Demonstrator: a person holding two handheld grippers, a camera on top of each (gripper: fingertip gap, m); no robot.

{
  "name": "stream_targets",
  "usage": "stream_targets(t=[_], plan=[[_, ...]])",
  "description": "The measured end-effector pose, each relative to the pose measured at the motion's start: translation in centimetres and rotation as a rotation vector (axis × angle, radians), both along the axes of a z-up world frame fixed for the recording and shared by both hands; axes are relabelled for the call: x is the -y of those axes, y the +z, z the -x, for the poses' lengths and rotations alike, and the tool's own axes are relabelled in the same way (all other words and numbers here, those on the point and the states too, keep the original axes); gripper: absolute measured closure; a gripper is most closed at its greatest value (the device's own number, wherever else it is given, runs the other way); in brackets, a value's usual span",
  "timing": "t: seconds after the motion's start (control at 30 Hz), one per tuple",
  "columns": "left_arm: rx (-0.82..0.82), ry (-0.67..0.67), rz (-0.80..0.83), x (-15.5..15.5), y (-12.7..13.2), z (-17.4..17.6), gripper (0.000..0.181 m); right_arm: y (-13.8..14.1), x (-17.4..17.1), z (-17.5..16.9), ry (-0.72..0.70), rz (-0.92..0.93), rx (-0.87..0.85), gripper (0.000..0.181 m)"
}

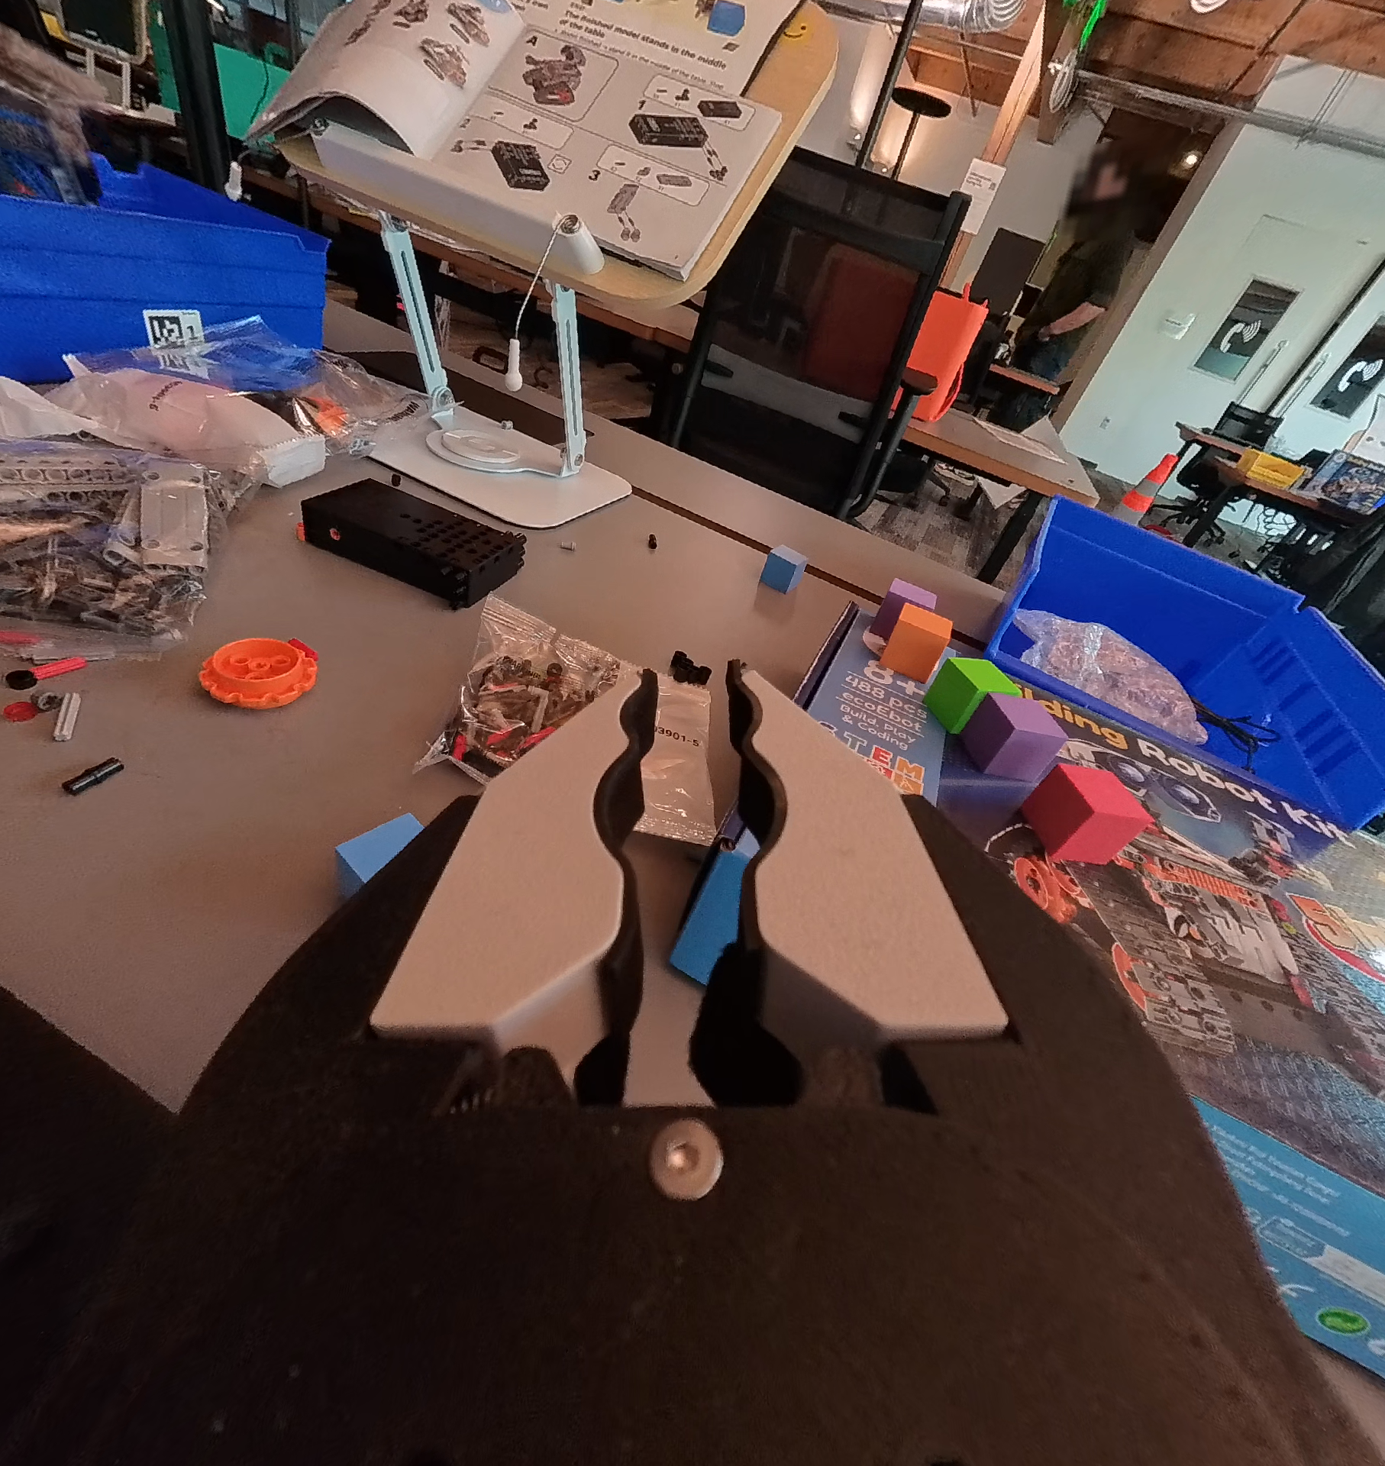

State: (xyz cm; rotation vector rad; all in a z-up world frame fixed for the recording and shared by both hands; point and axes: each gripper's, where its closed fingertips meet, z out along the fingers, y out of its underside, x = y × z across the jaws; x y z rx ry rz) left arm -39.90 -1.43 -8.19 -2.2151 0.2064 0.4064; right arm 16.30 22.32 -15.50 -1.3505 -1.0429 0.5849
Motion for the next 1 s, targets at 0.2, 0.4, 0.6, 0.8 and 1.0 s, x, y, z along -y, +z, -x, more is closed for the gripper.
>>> stream_targets(t=[0.2, 0.4, 0.6, 0.8, 1.0], plan=[[-0.018, -0.02, -0.095, -0.9, 5.8, -2.6, 0.181, 0.4, 0.1, -0.3, -0.001, -0.005, -0.024, 0.165], [-0.102, -0.103, -0.113, -2.4, 10.8, -9.0, 0.181, 0.9, 0.1, -0.6, -0.002, -0.001, -0.056, 0.165], [-0.12, -0.289, -0.09, -6.5, 13.2, -19.2, 0.181, 1.3, 0.1, -1.1, 0.009, 0.024, -0.102, 0.165], [-0.079, -0.557, -0.07, -13.6, 12.5, -31.7, 0.181, 1.8, 0.3, -1.5, 0.03, 0.038, -0.141, 0.166], [-0.044, -0.745, -0.083, -21.7, 10.8, -42.4, 0.181, 2.4, 0.3, -2.1, 0.034, 0.054, -0.197, 0.166]])
